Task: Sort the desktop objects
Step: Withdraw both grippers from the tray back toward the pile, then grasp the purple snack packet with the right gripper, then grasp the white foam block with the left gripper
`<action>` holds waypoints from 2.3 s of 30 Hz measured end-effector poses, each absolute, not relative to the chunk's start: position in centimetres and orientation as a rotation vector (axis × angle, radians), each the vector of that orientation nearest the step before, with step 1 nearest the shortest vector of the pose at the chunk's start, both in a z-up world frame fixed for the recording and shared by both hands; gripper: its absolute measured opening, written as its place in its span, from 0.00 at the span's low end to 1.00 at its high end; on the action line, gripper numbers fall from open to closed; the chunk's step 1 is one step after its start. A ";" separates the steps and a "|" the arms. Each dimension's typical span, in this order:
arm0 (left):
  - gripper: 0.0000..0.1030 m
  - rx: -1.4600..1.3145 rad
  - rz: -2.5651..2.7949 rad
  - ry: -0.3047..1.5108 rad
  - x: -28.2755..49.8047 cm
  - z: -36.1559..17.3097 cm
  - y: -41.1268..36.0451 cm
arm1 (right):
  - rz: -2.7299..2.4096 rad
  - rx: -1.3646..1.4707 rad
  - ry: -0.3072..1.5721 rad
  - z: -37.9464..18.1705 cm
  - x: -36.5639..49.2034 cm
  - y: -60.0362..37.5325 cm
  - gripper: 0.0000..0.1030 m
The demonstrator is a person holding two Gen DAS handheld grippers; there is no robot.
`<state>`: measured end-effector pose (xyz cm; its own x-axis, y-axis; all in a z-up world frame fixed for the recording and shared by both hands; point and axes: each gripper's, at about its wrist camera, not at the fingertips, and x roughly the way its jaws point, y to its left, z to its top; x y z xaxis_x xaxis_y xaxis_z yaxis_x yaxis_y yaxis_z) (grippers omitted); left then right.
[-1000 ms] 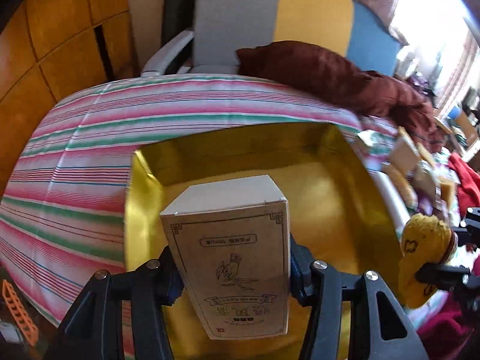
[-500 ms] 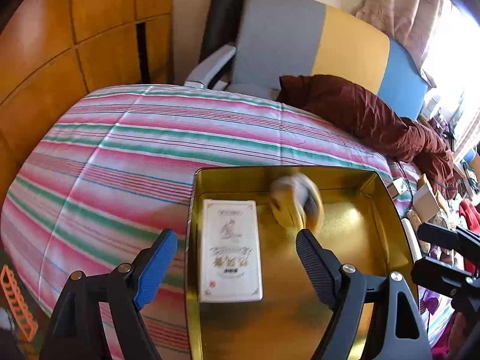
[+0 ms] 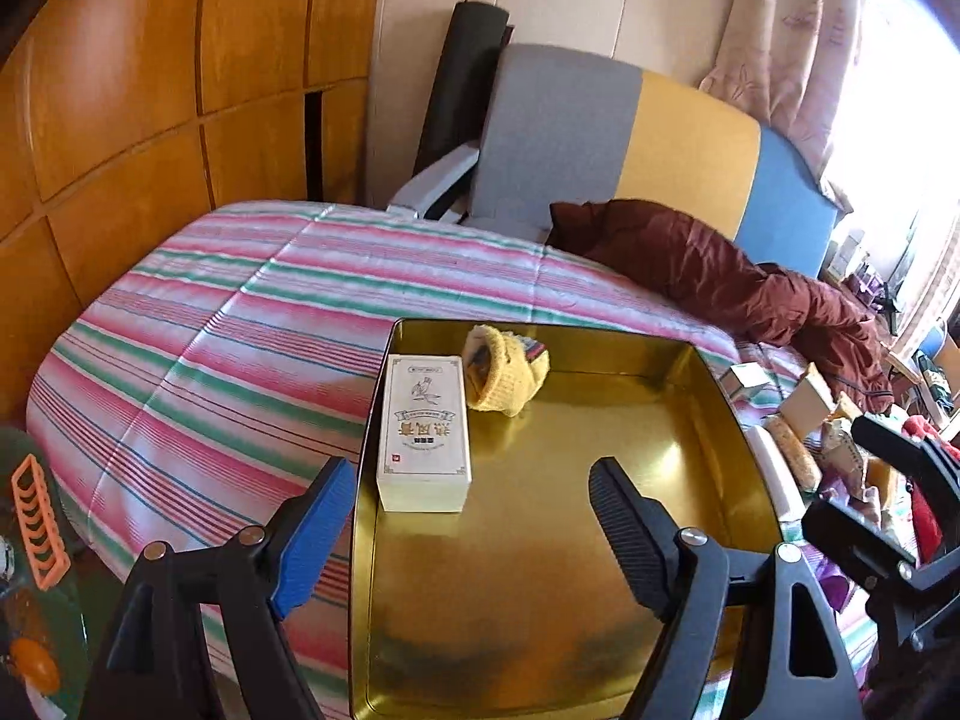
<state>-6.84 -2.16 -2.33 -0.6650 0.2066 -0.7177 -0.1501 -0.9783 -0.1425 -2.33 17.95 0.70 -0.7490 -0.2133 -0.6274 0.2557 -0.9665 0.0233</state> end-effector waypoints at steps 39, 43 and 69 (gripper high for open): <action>0.67 -1.243 2.270 -0.003 -3.0 -3.6 8.4 | -2.535 1.635 -0.066 -6.7 2.3 36.5 0.69; 0.67 -1.219 2.238 0.069 -2.8 -2.9 10.9 | -2.493 1.722 -0.005 -8.7 1.6 36.4 0.63; 0.71 -1.460 2.029 0.585 -8.7 -8.4 30.8 | -2.687 1.707 -0.088 -6.6 3.7 40.9 0.37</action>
<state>-8.67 30.80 -8.40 -0.2445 0.1910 -0.9507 -0.6680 -0.7439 0.0223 3.67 40.86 -6.59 -0.4249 0.0062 -0.9052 -0.0656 -0.9976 0.0240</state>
